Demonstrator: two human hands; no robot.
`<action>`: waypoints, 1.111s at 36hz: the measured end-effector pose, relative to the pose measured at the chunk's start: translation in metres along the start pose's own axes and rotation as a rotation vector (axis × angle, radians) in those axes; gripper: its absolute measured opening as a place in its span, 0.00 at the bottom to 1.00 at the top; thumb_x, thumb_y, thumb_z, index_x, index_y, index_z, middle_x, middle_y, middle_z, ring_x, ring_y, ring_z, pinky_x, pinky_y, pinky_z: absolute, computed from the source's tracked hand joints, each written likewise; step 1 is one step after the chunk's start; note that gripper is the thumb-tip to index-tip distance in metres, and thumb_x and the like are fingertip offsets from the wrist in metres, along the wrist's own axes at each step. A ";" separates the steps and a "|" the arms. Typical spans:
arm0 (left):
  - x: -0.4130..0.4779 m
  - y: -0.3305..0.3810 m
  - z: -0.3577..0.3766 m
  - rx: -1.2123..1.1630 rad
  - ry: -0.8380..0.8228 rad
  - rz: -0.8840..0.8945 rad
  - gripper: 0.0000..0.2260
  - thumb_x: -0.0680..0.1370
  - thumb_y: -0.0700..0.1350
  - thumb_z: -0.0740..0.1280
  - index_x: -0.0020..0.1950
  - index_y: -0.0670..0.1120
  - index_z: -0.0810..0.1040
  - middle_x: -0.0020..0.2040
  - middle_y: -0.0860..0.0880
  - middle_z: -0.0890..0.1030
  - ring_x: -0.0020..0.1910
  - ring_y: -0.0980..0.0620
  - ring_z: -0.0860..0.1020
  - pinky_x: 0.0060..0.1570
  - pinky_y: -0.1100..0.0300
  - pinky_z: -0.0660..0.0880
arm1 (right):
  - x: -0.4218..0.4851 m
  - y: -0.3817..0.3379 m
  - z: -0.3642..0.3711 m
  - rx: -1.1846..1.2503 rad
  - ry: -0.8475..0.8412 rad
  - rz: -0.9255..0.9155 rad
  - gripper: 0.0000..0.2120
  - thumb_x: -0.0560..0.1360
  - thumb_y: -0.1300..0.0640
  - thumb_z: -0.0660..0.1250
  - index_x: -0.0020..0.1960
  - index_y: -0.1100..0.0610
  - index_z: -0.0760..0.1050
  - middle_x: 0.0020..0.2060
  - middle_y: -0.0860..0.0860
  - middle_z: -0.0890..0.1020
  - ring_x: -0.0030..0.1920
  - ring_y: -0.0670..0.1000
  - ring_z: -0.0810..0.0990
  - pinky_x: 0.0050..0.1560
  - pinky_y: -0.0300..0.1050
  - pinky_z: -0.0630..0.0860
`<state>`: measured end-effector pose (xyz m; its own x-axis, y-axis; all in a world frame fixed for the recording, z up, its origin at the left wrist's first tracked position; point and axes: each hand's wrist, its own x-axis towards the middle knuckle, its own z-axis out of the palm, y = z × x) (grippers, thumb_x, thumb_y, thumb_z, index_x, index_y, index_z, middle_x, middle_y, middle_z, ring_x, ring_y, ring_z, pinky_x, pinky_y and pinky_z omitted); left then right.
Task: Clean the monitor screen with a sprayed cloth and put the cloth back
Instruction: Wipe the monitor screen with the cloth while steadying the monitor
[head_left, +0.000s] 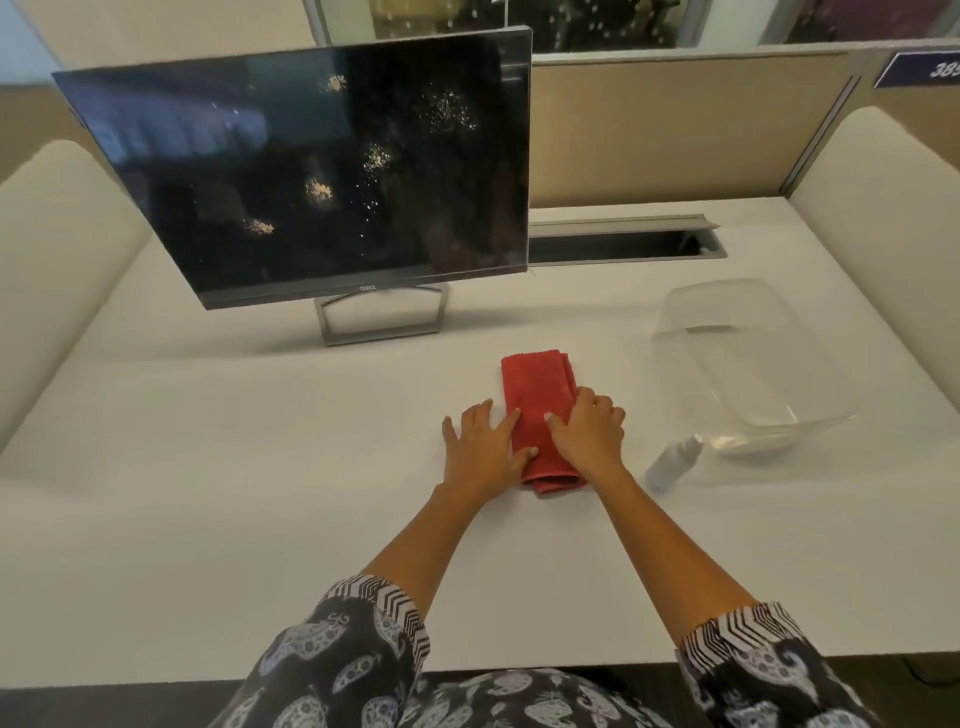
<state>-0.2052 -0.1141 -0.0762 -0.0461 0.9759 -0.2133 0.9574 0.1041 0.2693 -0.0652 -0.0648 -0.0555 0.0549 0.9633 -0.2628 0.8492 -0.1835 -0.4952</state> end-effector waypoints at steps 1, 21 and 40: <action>-0.002 0.002 0.002 0.001 -0.009 0.007 0.30 0.78 0.66 0.56 0.78 0.56 0.58 0.78 0.44 0.56 0.78 0.45 0.52 0.73 0.38 0.47 | 0.001 0.003 0.002 -0.023 -0.014 0.025 0.28 0.78 0.45 0.65 0.71 0.59 0.63 0.67 0.61 0.69 0.67 0.62 0.66 0.64 0.57 0.68; 0.008 -0.035 -0.017 0.051 -0.062 0.041 0.31 0.77 0.67 0.59 0.77 0.59 0.57 0.80 0.42 0.50 0.79 0.44 0.45 0.73 0.38 0.41 | 0.021 -0.037 0.000 0.818 -0.306 0.403 0.16 0.74 0.55 0.73 0.59 0.59 0.77 0.50 0.56 0.83 0.49 0.57 0.82 0.52 0.52 0.79; 0.010 -0.109 -0.103 0.009 0.136 0.163 0.28 0.79 0.59 0.61 0.78 0.55 0.58 0.79 0.44 0.54 0.79 0.42 0.49 0.74 0.39 0.40 | -0.010 -0.166 0.031 0.949 0.001 0.222 0.25 0.74 0.52 0.72 0.69 0.53 0.70 0.59 0.53 0.80 0.55 0.59 0.81 0.60 0.59 0.79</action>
<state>-0.3394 -0.0961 -0.0105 0.0724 0.9966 -0.0391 0.9577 -0.0586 0.2817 -0.2234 -0.0502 0.0036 0.1634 0.8878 -0.4303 0.0430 -0.4422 -0.8959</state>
